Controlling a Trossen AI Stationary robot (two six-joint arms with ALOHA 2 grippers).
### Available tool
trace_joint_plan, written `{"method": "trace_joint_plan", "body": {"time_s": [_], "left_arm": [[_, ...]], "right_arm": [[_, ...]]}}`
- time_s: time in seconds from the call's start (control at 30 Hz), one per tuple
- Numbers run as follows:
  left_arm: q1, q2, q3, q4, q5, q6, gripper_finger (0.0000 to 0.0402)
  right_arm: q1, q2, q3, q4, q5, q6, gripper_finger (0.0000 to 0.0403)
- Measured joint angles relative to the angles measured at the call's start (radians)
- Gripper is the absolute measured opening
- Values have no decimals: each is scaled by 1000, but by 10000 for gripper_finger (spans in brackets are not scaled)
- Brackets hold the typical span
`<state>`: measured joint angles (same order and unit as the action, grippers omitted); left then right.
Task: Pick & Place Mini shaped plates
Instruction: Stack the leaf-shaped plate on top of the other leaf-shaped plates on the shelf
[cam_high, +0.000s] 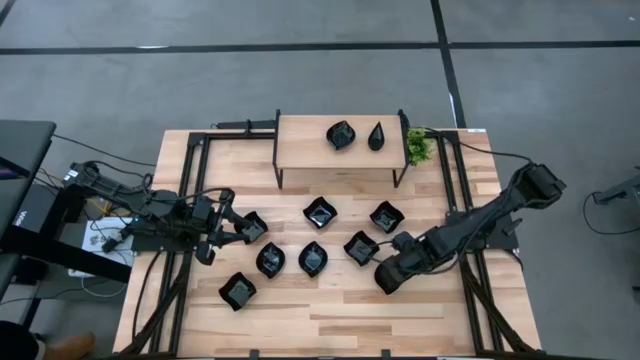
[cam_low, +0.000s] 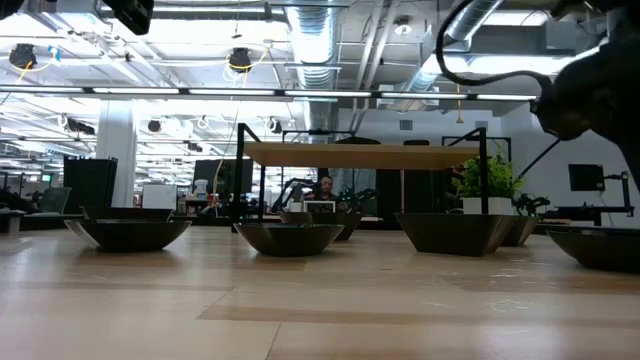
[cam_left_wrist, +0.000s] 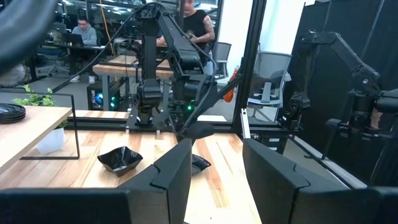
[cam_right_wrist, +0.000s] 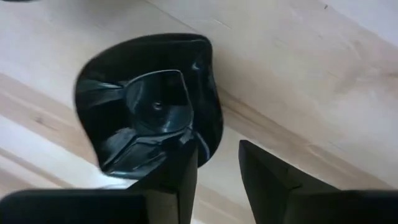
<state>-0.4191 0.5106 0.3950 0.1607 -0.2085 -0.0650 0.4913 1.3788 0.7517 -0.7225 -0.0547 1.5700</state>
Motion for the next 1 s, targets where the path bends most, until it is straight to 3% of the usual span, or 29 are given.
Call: {"method": "trace_joint_plan", "body": {"time_s": [0.2, 0.33, 1.0], "left_arm": [[0, 0, 0, 5, 0, 0, 145], [0, 0, 0, 5, 0, 0, 145], [0, 0, 0, 23, 0, 0, 145]], "right_arm": [[-4, 0, -33, 15, 5, 2, 114], [-4, 0, -73, 137, 6, 2, 114], [-9, 0, -119, 193, 2, 2, 96]]}}
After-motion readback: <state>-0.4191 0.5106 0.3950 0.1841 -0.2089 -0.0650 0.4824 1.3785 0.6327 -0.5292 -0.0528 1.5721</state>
